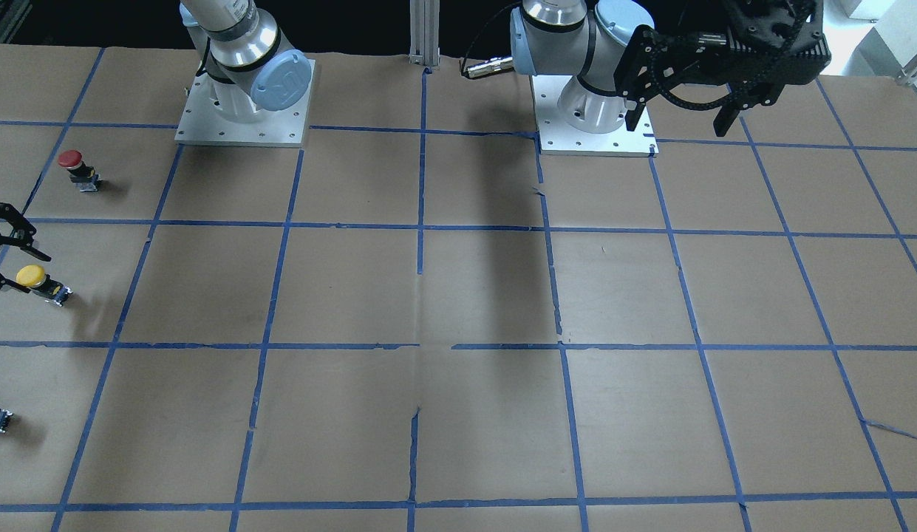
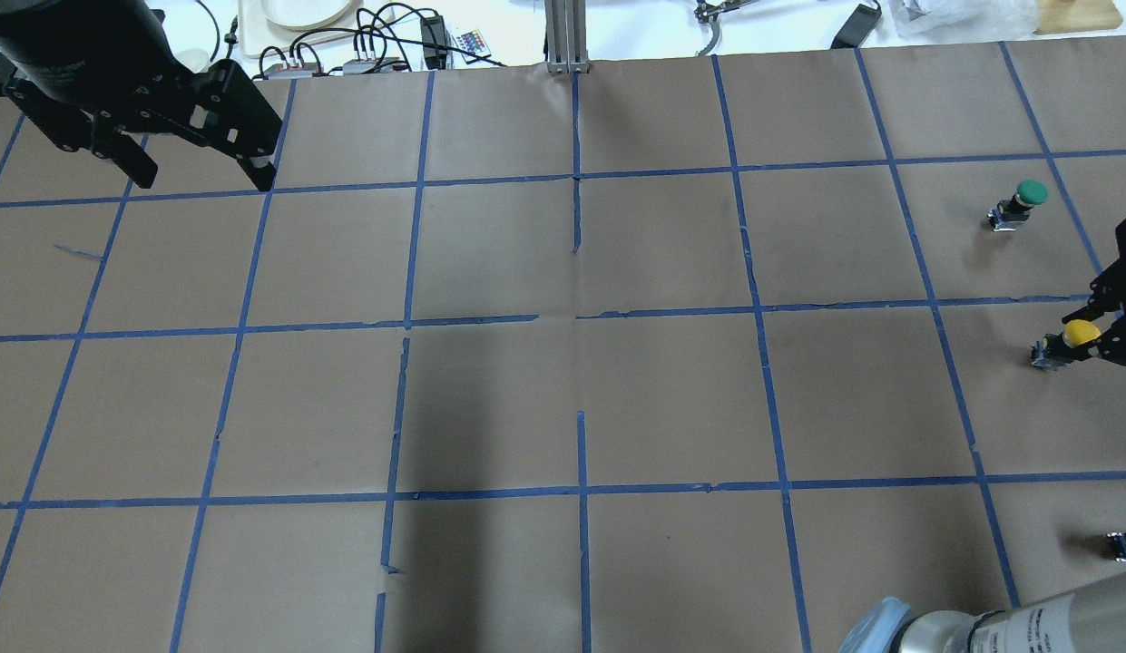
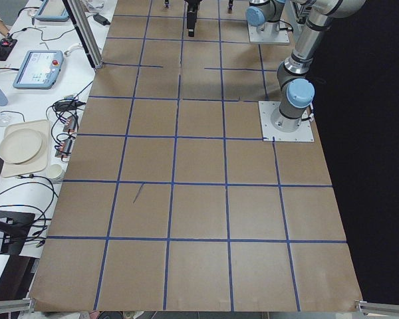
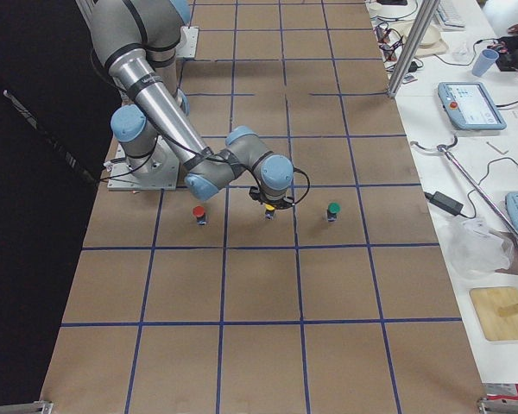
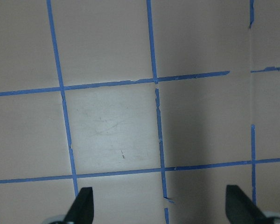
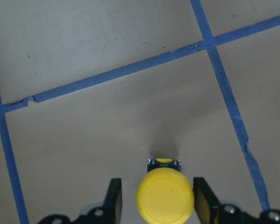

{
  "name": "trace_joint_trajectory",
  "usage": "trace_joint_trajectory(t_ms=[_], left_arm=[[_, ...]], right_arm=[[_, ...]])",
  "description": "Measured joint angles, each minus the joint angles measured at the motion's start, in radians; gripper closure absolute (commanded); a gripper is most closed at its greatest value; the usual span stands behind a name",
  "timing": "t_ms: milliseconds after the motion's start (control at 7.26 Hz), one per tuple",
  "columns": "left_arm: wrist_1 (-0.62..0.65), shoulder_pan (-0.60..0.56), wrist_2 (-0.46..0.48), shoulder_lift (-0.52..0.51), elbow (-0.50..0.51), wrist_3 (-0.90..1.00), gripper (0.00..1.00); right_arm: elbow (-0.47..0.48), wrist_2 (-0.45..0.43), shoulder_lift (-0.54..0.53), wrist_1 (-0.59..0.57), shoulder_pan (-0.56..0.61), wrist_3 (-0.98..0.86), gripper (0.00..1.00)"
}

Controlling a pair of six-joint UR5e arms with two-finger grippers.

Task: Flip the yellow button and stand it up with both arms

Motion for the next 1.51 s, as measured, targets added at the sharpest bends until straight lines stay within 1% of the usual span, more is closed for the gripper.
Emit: trace_joint_trajectory(t_ms=[138, 413, 688, 826, 964, 1239, 1514], left_arm=[[0.012, 0.001, -0.004, -0.019, 0.001, -0.025, 0.00], [0.074, -0.006, 0.000, -0.085, 0.047, -0.054, 0.00], [0.106, -0.019, 0.009, -0.119, 0.063, -0.050, 0.00], [0.111, -0.020, 0.016, -0.123, 0.057, -0.032, 0.00], [0.113, -0.018, 0.018, -0.117, 0.047, -0.014, 0.00], [0.115, -0.010, 0.010, -0.096, 0.032, 0.006, 0.00], [0.156, -0.006, 0.007, -0.116, 0.017, 0.002, 0.00]], right_arm=[[0.000, 0.000, 0.000, 0.000, 0.000, 0.002, 0.08], [-0.007, 0.002, -0.019, 0.001, 0.000, 0.011, 0.07], [-0.041, 0.006, -0.084, 0.022, 0.000, 0.035, 0.07], [-0.062, 0.007, -0.123, 0.063, 0.003, 0.102, 0.05], [-0.080, 0.009, -0.157, 0.110, 0.019, 0.224, 0.01], [-0.102, -0.007, -0.235, 0.209, 0.104, 0.540, 0.01], [-0.112, -0.026, -0.302, 0.271, 0.224, 0.859, 0.01]])
